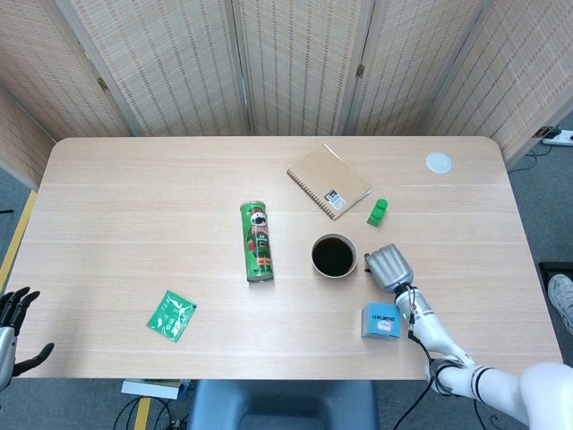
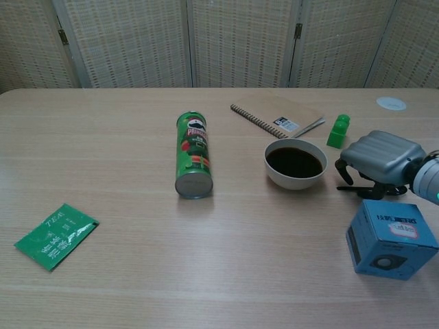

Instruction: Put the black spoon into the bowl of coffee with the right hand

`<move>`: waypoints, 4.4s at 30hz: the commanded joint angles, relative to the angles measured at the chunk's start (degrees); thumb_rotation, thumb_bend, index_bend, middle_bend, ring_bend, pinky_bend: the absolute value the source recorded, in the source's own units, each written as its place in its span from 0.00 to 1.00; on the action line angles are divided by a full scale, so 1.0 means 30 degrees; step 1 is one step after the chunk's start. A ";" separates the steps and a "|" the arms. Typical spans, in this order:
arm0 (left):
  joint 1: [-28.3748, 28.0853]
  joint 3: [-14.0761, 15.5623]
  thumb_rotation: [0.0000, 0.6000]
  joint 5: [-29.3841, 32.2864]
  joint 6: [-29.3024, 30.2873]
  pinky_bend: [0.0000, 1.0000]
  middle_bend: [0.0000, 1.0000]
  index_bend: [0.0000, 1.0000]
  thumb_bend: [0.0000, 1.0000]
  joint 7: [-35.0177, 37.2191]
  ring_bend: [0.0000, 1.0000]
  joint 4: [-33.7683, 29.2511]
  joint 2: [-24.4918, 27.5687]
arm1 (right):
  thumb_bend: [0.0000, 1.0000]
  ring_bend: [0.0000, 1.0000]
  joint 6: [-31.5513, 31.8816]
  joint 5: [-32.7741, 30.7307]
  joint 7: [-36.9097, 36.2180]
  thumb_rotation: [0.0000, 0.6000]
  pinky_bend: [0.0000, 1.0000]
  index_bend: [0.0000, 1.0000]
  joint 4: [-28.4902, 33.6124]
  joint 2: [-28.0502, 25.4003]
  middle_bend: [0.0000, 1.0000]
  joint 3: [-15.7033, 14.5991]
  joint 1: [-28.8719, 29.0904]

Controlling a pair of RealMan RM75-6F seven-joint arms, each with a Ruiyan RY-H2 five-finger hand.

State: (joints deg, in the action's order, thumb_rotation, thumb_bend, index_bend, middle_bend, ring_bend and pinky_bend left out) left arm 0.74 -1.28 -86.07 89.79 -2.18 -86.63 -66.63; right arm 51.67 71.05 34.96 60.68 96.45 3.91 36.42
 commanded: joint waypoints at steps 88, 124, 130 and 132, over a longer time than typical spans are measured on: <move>0.0343 0.0016 1.00 -0.0225 0.0537 0.17 0.14 0.17 0.23 -0.0454 0.12 -0.1010 0.0627 | 0.45 1.00 0.0814 0.0225 -1.1907 1.00 1.00 0.74 0.3153 0.0805 1.00 0.3530 0.1753; 0.0331 0.0028 1.00 -0.0105 0.0345 0.17 0.14 0.17 0.23 -0.0904 0.12 -0.1355 0.0742 | 0.45 1.00 -0.0212 0.1290 -1.8799 1.00 1.00 0.75 -0.0715 0.1786 1.00 0.3265 0.1829; 0.0379 0.0001 1.00 -0.0031 0.0392 0.17 0.14 0.17 0.23 -0.0884 0.12 -0.1364 0.0777 | 0.45 1.00 -0.0444 0.1359 -1.9111 1.00 1.00 0.75 -0.1689 0.2529 1.00 0.3589 0.2493; 0.0409 0.0003 1.00 -0.0013 0.0422 0.17 0.14 0.17 0.23 -0.0880 0.12 -0.1350 0.0786 | 0.45 1.00 -0.0511 0.1404 -1.9257 1.00 1.00 0.75 -0.1880 0.2778 1.00 0.3638 0.2678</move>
State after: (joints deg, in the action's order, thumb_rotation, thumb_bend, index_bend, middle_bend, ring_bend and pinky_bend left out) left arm 1.97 -1.28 -86.10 91.05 -4.82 -90.68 -64.28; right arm 50.27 75.18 -22.61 55.21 104.57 14.71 44.29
